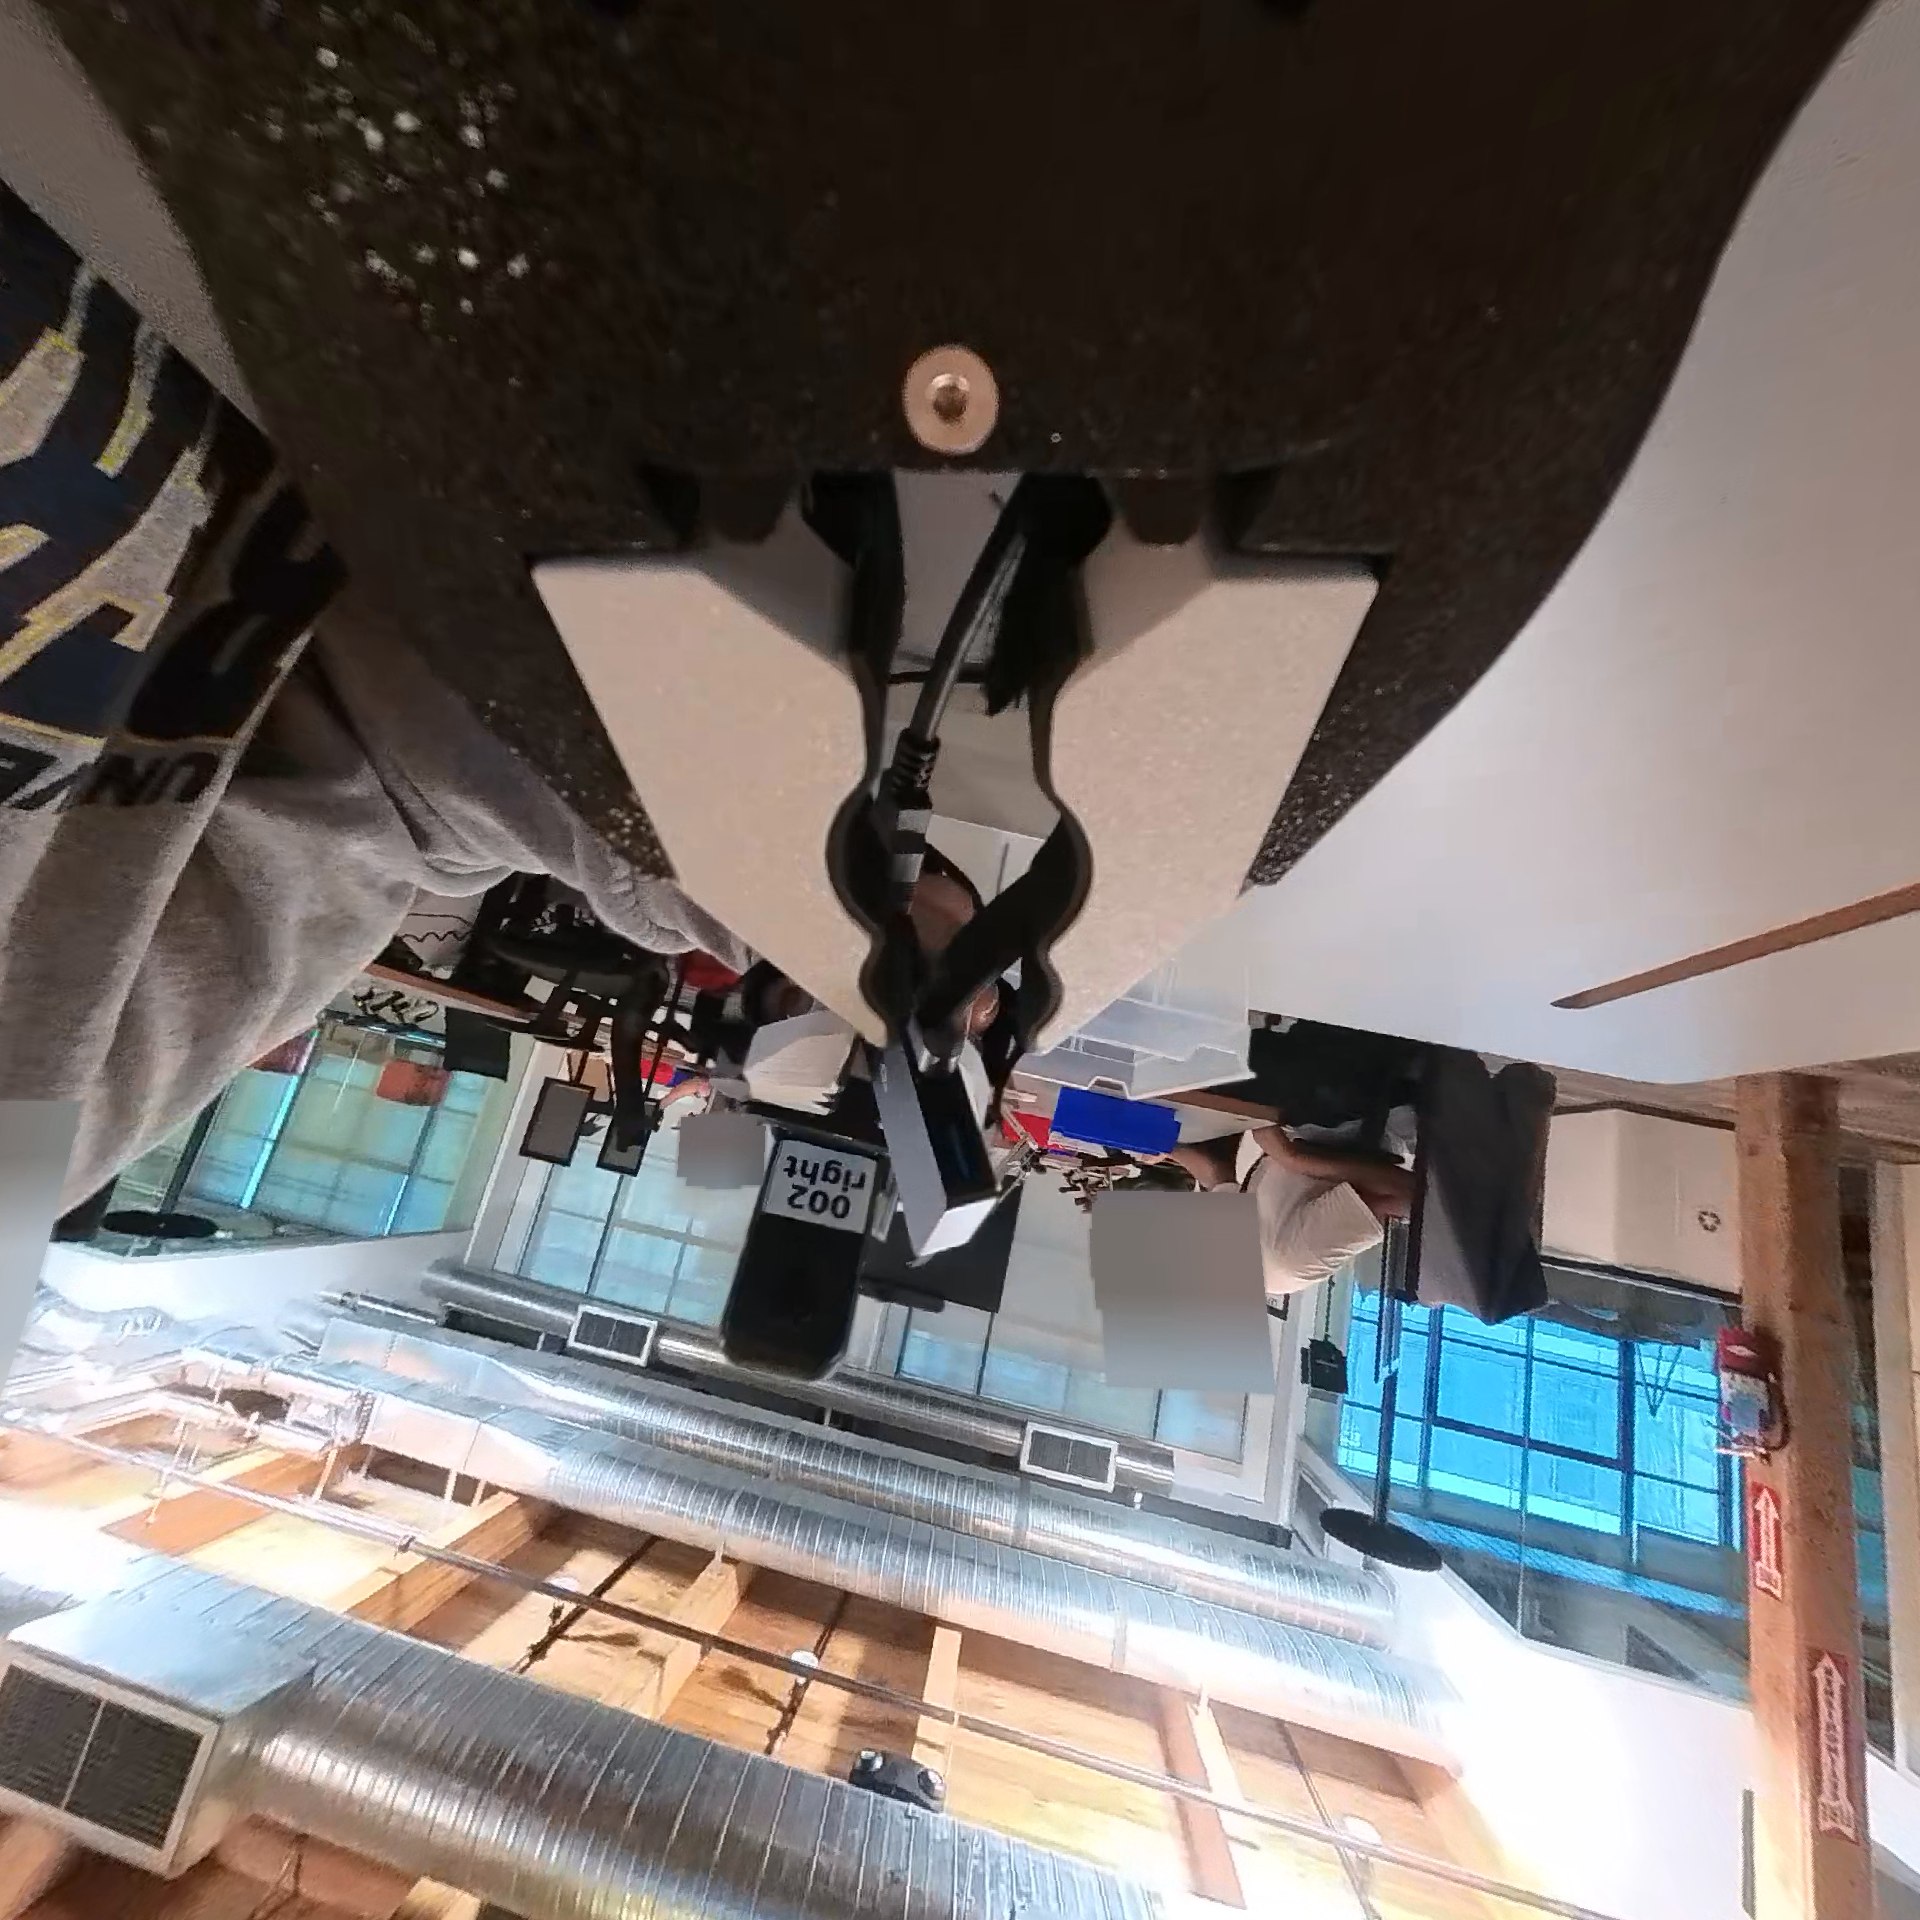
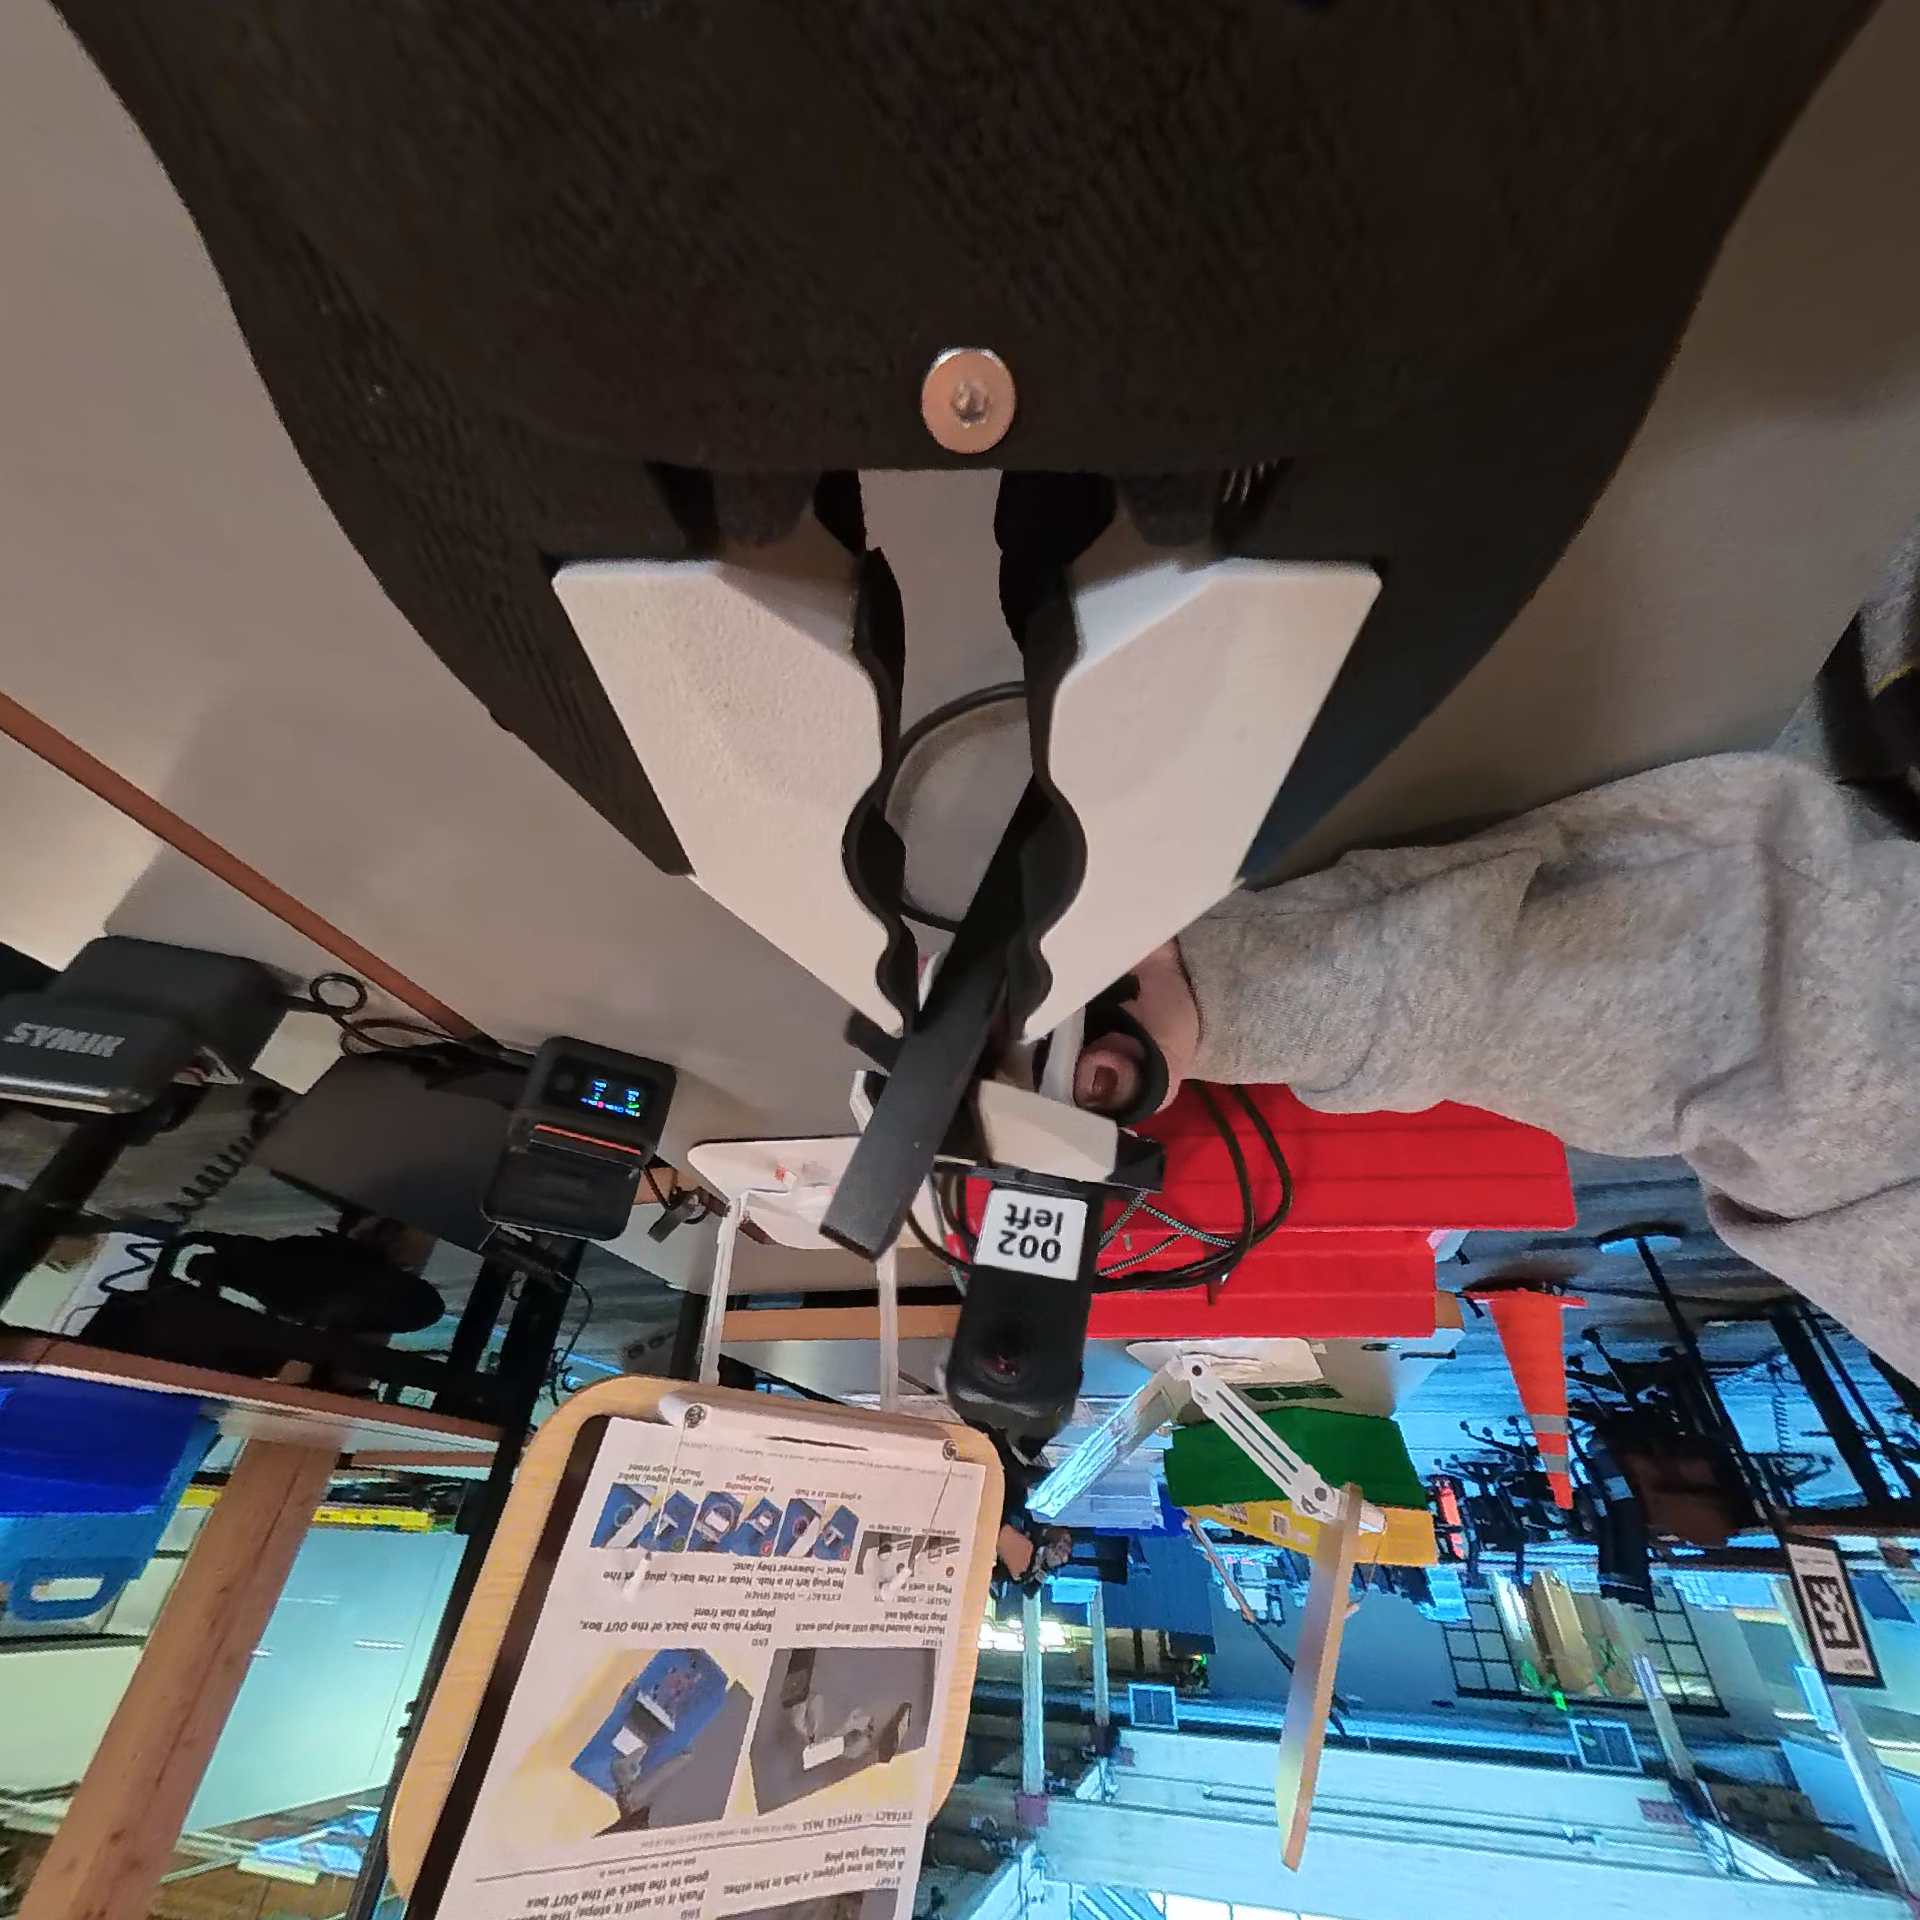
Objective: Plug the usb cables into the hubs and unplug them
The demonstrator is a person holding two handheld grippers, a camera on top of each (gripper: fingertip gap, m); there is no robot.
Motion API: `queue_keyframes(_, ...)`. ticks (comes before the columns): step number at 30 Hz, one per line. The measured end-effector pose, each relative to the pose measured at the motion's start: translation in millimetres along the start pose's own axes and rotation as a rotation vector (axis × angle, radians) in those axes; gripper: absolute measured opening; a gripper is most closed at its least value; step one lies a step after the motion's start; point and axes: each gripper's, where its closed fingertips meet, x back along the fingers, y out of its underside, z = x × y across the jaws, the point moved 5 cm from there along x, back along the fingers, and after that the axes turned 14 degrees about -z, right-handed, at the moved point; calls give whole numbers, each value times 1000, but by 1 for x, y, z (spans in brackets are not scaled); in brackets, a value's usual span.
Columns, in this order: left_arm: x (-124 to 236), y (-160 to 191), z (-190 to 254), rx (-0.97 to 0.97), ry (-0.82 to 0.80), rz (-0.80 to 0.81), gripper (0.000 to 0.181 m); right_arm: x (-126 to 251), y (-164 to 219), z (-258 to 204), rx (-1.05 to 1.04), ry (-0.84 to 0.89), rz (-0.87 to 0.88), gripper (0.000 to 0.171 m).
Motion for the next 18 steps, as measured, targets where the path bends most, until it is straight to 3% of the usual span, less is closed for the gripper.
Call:
queue_keyframes(6,1,-2,0,-19,-15,-3,6,2,0,7,-47,31,35,17)
queue_keyframes(9,-8,4,2,-49,-25,-74,6,1,-1,13,-107,48,87,18)
queue_keyframes(18,-10,2,2,-10,-22,-33,10,3,-5,12,-172,-24,123,12)
